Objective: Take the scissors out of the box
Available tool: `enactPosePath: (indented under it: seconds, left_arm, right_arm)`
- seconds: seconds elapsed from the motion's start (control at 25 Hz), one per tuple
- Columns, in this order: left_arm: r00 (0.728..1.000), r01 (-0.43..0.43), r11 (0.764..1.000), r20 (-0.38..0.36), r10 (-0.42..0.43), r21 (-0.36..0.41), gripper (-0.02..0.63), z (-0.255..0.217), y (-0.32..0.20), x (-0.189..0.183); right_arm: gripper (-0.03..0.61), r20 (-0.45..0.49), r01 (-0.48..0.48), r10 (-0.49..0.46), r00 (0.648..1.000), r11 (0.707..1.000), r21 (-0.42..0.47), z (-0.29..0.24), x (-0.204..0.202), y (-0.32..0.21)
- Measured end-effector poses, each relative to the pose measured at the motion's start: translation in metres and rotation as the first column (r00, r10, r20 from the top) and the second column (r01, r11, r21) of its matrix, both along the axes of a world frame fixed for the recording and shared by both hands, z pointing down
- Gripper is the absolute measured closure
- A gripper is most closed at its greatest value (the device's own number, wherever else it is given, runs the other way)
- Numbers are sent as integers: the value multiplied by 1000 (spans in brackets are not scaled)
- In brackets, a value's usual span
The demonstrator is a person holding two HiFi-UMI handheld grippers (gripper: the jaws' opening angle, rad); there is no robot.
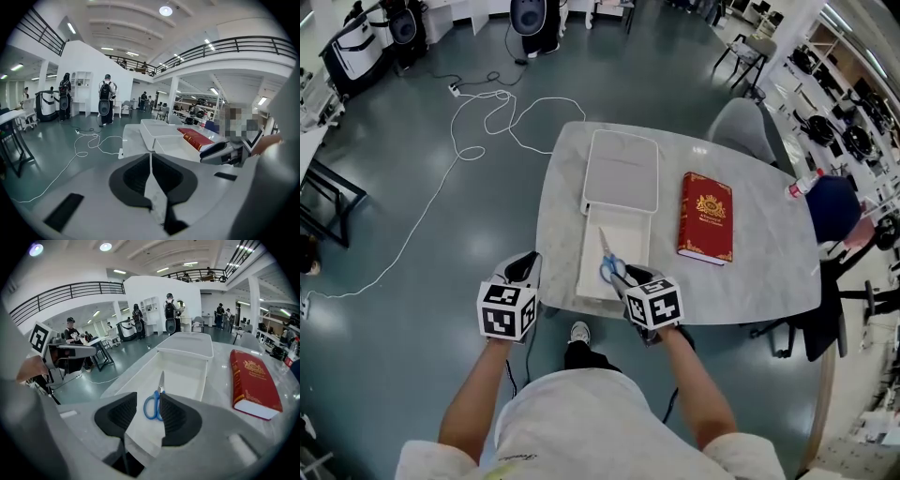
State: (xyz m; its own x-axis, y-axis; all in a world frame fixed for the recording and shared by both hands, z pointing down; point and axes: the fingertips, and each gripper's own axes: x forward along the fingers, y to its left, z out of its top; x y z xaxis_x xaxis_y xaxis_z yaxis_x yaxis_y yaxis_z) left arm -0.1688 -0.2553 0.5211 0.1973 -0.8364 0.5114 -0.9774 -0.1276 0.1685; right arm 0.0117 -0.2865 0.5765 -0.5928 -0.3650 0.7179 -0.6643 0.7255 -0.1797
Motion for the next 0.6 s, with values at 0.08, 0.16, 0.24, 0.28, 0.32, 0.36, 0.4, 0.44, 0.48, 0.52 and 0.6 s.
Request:
enactPosePath:
  seconds: [0.08, 0.16, 0.24, 0.28, 0.32, 0.36, 0.4, 0.44, 0.48, 0.52, 0.6]
  left_arm:
    - [1000, 4, 1000, 5, -4, -7, 595, 1, -11, 2]
    - [1000, 3, 1000, 10, -3, -12, 595, 0, -21, 6]
    - [1000, -1, 1000, 12, 1, -10, 595, -2, -29, 11]
    - [1000, -3, 1000, 10, 3, -7, 595, -3, -33, 12]
    - [1000, -6, 1000, 7, 6, -4, 595, -3, -36, 14]
    - [1000, -10, 1000, 2, 10, -2, 595, -3, -39, 16]
    - [1000, -17, 1000, -4, 17, -4, 594, -2, -41, 18]
    - [1000, -27, 1000, -7, 27, -8, 595, 1, -42, 21]
    - [999, -38, 999, -9, 38, -14, 595, 3, -44, 23]
    - [999, -50, 999, -11, 49, -18, 595, 6, -46, 24]
    - [997, -71, 997, -21, 71, -21, 595, 9, -51, 25]
  right_arm:
    - [434, 3, 10, -10, 1000, 1000, -15, 3, -1, -5]
    - [434, 2, 26, -26, 1000, 999, -31, 6, -2, -7]
    - [434, -2, 39, -40, 999, 998, -46, 9, -3, -8]
    - [434, -7, 46, -46, 999, 998, -52, 11, -3, -9]
    - [434, -13, 51, -52, 999, 997, -59, 13, -4, -11]
    - [434, -19, 55, -57, 998, 996, -69, 15, -5, -11]
    - [434, -24, 59, -61, 998, 995, -80, 17, -5, -11]
    - [434, -31, 64, -67, 997, 994, -92, 19, -6, -10]
    - [434, -41, 69, -74, 996, 992, -104, 22, -6, -10]
    - [434, -54, 74, -81, 995, 991, -114, 25, -6, -10]
    - [434, -86, 76, -88, 992, 989, -130, 30, -7, -13]
